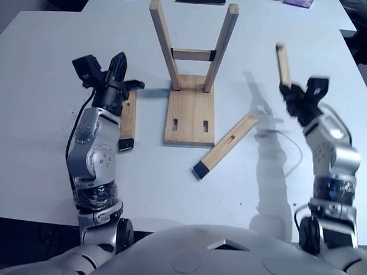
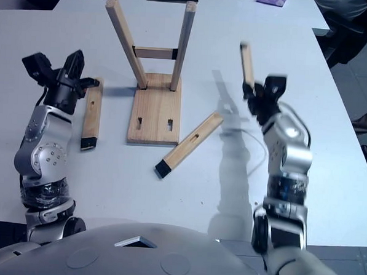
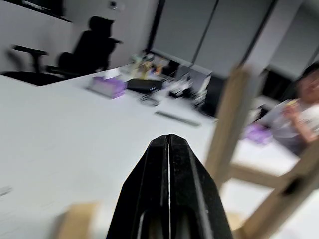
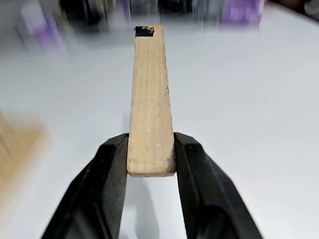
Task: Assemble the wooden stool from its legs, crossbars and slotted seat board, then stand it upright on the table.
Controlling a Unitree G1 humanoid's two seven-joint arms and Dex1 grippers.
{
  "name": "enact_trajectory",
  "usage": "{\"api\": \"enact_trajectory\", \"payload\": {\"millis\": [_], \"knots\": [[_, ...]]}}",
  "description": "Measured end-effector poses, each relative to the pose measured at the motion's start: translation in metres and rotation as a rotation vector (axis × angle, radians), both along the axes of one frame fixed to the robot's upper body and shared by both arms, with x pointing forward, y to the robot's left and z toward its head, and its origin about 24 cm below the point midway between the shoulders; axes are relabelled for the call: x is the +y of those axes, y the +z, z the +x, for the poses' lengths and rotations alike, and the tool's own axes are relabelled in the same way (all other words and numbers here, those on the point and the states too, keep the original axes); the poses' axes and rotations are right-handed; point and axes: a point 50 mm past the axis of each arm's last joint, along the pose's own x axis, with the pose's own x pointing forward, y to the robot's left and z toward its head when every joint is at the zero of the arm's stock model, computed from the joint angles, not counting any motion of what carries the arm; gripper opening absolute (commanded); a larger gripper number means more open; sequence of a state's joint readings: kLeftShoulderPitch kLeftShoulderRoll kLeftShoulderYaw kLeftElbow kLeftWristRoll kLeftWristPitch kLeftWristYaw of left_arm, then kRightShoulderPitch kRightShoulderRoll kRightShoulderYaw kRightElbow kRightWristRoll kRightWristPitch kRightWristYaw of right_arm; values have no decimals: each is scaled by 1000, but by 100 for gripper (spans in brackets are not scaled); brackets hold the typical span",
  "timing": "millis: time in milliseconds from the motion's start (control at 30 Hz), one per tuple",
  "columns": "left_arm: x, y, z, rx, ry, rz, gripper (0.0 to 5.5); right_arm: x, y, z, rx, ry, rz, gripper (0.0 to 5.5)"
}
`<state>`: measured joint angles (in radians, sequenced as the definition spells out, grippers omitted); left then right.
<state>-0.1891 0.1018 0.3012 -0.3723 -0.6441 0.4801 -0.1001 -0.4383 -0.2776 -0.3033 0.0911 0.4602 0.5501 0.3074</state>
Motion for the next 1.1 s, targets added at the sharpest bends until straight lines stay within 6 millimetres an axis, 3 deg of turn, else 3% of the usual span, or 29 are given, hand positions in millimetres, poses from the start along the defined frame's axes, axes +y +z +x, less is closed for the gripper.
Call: {"api": "enact_trajectory", "payload": {"millis": [100, 167, 233, 433, 567, 667, 1100], "knots": [[-16, 31, 3, -127, -203, -110, 86, 24, 56, 16, -167, 217, 215, 131], [-30, 70, 1, -291, -409, -197, 122, 55, 100, -2, -335, 560, 272, 131], [-35, 104, -8, -418, -559, -217, 142, 76, 119, -28, -410, 863, 247, 131], [-42, 104, -17, -359, -794, -204, 142, 69, 114, -38, -329, 1068, 171, 131], [-43, 105, -24, -362, -927, -200, 201, 61, 116, -37, -315, 1120, 152, 131], [-44, 102, -22, -334, -963, -200, 242, 62, 115, -35, -299, 1157, 150, 131], [-52, 94, -20, -289, -1051, -170, 242, 70, 101, -42, -219, 1287, 165, 131]]}}
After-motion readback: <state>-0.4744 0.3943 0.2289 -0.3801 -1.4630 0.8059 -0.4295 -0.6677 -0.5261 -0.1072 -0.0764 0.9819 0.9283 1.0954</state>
